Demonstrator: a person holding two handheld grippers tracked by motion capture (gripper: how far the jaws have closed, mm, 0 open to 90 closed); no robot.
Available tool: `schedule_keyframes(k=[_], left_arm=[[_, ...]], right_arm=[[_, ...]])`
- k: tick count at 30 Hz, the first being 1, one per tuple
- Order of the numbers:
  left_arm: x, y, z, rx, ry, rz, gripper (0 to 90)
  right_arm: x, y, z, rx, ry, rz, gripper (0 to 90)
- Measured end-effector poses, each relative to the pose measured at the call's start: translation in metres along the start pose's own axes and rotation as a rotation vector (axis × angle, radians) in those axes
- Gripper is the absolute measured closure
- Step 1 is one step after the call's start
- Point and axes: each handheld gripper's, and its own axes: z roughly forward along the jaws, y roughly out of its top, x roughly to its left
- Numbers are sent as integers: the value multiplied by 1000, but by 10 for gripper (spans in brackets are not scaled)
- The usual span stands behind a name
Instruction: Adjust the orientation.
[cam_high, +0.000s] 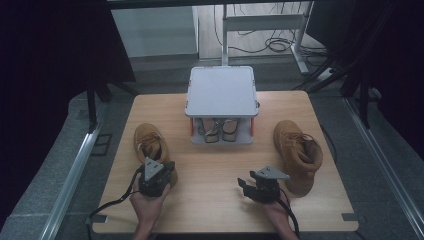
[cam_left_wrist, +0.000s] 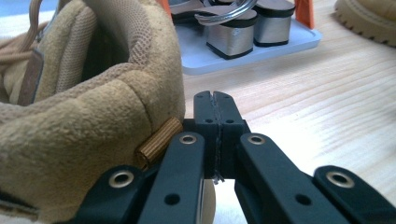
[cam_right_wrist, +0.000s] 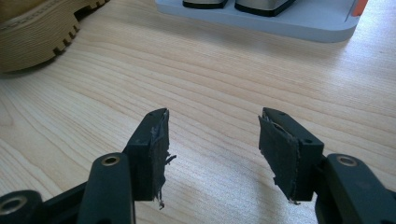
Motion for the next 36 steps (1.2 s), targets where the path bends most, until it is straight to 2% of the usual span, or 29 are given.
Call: schedule_keyframes(k=[3, 6, 10, 13, 18, 23, 26, 28, 30, 36], left_arm=[[1, -4, -8, 12, 17, 24, 898], [9, -10, -17, 6, -8, -9, 899], [12, -15, -28, 17, 28, 22, 898], [22, -21, -35, 3, -5, -20, 899], [28, -25, -41, 1, -17, -38, 899], [29, -25, -43, 8, -14, -33, 899], [32, -26, -47, 21, 2, -23, 899], [36, -29, -50, 16, 33, -19, 899], [44, -31, -55, 14, 15, -44, 899], [65, -39, -66, 0, 37, -95, 899]], right_arm=[[0, 0, 0, 0, 0, 1, 428], [0, 0, 0, 2, 0, 3, 428], [0, 0, 0, 2, 0, 1, 428], [0, 0, 0, 2, -1, 0, 428], [1, -1, 1, 8, -2, -2, 428], [0, -1, 1, 6, -3, 0, 428], [-1, -1, 1, 6, -5, -1, 428], [-1, -1, 0, 5, -8, 0, 428], [-1, -1, 1, 5, -8, 2, 428], [-1, -1, 1, 6, -6, -6, 427]])
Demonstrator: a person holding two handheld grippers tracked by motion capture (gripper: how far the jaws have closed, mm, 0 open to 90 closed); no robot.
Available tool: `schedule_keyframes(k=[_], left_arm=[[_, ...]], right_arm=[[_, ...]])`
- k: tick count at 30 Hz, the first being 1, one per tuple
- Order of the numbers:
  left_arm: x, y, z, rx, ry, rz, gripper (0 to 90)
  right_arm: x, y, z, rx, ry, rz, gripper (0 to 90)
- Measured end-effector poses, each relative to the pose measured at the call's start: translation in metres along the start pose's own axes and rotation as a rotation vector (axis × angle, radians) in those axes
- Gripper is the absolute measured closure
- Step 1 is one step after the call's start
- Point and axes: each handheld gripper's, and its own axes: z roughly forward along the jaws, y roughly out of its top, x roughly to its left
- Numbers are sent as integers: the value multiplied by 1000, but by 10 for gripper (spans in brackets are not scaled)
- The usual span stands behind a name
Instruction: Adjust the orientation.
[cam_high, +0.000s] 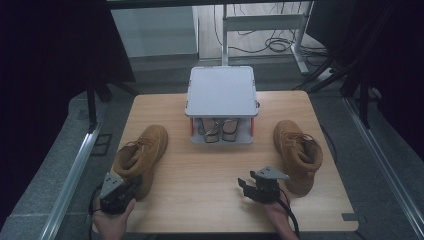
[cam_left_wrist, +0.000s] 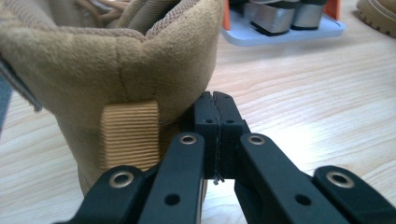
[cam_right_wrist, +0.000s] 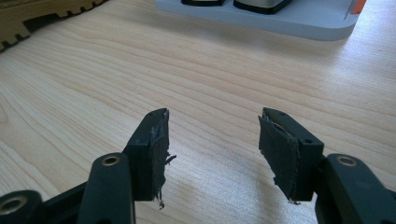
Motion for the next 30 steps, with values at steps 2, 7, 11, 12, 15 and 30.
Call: schedule_keyframes(k=[2, 7, 11, 12, 15, 30], left_arm=[[6, -2, -1, -9, 12, -9, 899], [18, -3, -2, -23, 37, -35, 899], [24, -4, -4, -29, 47, -52, 898], [24, -4, -4, -27, 46, -54, 898], [26, -4, -4, -27, 54, -52, 898], [18, -1, -3, -31, -22, -59, 830]], right_arm=[[0, 0, 0, 2, -1, 1, 428], [0, 0, 1, 3, -1, -1, 428], [-1, 0, 1, 5, -4, -1, 428], [-1, 0, 1, 6, -3, -1, 427], [0, -1, 2, 8, -1, -2, 427], [0, -1, 2, 9, -3, -6, 427]])
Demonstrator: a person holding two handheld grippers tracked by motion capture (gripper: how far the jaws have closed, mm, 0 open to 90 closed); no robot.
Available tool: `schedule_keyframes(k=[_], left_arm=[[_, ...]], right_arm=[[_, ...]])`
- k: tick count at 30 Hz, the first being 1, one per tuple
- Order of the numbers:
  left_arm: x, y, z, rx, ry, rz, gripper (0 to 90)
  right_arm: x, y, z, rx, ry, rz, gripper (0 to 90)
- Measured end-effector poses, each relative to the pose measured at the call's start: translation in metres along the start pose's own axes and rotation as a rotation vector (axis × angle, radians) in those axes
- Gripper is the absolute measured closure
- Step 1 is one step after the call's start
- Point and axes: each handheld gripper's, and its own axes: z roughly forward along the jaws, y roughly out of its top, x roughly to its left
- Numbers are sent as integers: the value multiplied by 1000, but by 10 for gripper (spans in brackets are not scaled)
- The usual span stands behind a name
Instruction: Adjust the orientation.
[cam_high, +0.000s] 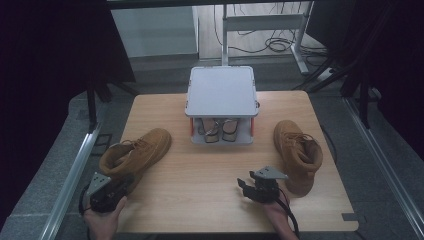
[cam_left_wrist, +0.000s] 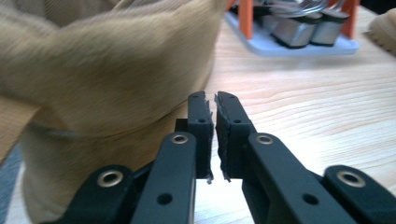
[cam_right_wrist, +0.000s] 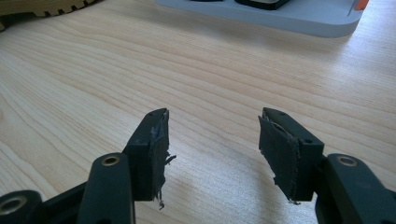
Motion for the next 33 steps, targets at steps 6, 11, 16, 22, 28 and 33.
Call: schedule_keyframes(k=[6, 11, 16, 22, 28, 33], left_arm=[[-19, 1, 6, 1, -64, 14, 714], [-37, -1, 14, 7, -85, 68, 575], [-49, -2, 20, 26, -107, 123, 434], [-59, -6, 29, 60, -128, 164, 338], [-63, -8, 32, 72, -141, 180, 300], [-66, -9, 38, 87, -162, 183, 300]], right_arm=[[-1, 1, -1, -5, 30, 5, 449], [-1, 2, -4, -26, 42, 1, 451], [-2, 3, -8, -61, 42, 28, 441], [-1, 5, -10, -79, 46, 29, 421], [0, 7, -10, -82, 53, 21, 425], [3, 10, -18, -103, 47, -8, 545]])
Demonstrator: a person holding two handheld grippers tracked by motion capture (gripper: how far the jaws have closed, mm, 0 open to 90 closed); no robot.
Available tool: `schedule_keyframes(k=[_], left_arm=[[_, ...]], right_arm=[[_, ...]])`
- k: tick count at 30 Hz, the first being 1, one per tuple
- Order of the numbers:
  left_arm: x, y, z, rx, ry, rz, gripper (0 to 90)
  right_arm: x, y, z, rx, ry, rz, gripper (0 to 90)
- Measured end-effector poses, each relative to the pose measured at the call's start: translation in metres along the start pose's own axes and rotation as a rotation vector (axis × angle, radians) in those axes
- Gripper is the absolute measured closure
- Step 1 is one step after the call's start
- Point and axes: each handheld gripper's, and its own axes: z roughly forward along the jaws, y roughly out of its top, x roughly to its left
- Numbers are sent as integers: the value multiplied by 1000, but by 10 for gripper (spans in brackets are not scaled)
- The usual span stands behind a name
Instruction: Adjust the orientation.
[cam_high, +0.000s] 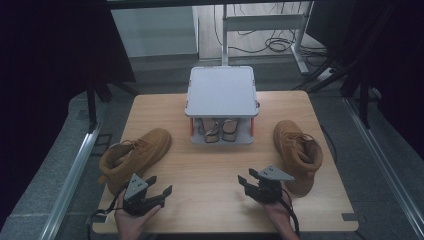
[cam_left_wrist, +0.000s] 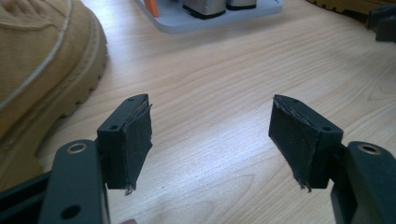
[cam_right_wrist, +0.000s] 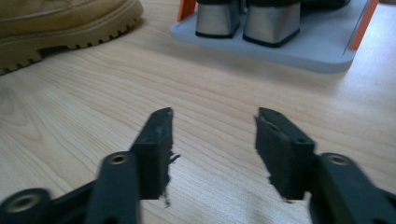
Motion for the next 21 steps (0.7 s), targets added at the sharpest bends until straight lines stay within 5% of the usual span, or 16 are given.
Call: schedule_keyframes(k=[8, 21], left_arm=[[-2, -1, 7, 28, -10, 15, 313], [-1, -3, 10, 49, -19, 15, 320]], right_arm=[[-2, 0, -11, -13, -13, -22, 844], [-26, -17, -62, -75, -176, -22, 892]])
